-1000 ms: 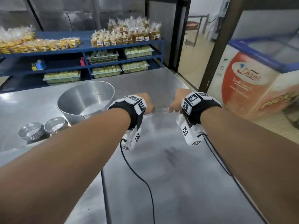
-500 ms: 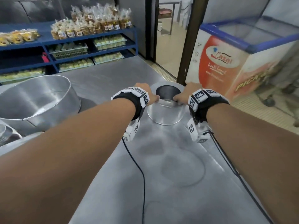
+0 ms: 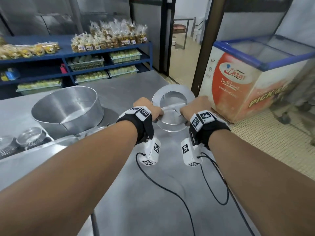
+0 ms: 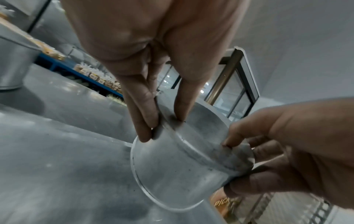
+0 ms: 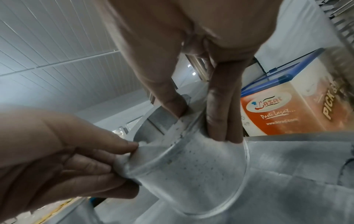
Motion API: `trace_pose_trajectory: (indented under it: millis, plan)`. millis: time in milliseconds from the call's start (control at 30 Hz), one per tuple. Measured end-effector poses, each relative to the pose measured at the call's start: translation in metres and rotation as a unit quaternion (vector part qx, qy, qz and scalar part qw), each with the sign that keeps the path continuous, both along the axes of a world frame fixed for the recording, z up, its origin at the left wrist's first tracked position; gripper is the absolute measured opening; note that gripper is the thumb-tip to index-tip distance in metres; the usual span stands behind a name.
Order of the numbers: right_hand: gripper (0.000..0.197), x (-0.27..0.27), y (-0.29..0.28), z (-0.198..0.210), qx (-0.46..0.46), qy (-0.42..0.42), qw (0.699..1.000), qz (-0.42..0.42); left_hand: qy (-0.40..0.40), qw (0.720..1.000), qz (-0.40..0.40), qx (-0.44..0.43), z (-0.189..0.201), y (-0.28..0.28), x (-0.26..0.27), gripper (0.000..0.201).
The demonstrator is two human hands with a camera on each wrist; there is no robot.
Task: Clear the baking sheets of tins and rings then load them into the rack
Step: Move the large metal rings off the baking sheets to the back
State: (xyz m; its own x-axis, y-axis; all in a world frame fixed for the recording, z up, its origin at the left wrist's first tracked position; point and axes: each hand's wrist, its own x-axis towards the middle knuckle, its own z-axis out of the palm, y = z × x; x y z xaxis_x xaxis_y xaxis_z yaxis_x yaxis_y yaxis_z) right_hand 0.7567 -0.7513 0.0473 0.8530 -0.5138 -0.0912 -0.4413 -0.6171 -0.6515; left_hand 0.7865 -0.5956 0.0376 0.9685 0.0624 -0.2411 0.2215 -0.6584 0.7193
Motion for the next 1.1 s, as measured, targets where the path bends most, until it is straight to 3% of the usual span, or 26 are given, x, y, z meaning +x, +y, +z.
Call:
trace_pose_trajectory:
  millis: [133, 300, 367, 433, 600, 733, 933, 1033, 1100]
  plan:
    - [0.065, -0.045, 0.042, 0.023, 0.012, -0.048, 0.999, -0.021, -0.034, 0.998, 0.044, -0.035, 0.016, 0.044, -0.04, 0.048]
    - [0.067, -0.121, 0.1, 0.048, 0.028, -0.057, 0.998, 0.004, -0.019, 0.994, 0.063, -0.09, 0.034, 0.114, -0.112, 0.058]
    - [0.066, -0.155, 0.127, 0.054, 0.035, -0.074, 0.996, 0.02, -0.007, 0.987, 0.073, -0.141, 0.048, 0.142, -0.16, 0.049]
    - [0.066, -0.192, 0.155, 0.058, 0.049, -0.086, 0.994, 0.041, 0.006, 0.967, 0.107, -0.233, 0.058, 0.17, -0.208, 0.037]
    - [0.055, -0.283, 0.213, 0.052, 0.121, -0.104, 0.981, 0.108, 0.054, 0.883, 0.211, -0.416, 0.067, 0.236, -0.313, 0.04]
    - [0.049, -0.348, 0.253, 0.039, 0.129, -0.131, 0.97, 0.158, 0.068, 0.859, 0.257, -0.437, 0.053, 0.294, -0.384, 0.056]
    - [0.048, -0.428, 0.295, 0.01, 0.118, -0.132, 0.956, 0.234, 0.074, 0.864, 0.248, -0.431, 0.023, 0.349, -0.482, 0.061]
    - [0.051, -0.46, 0.306, -0.001, 0.167, -0.134, 0.943, 0.256, 0.068, 0.868, 0.228, -0.436, 0.016, 0.369, -0.522, 0.056]
    - [0.051, -0.476, 0.313, -0.011, 0.25, -0.113, 0.928, 0.252, 0.051, 0.868, 0.215, -0.445, 0.011, 0.38, -0.544, 0.048]
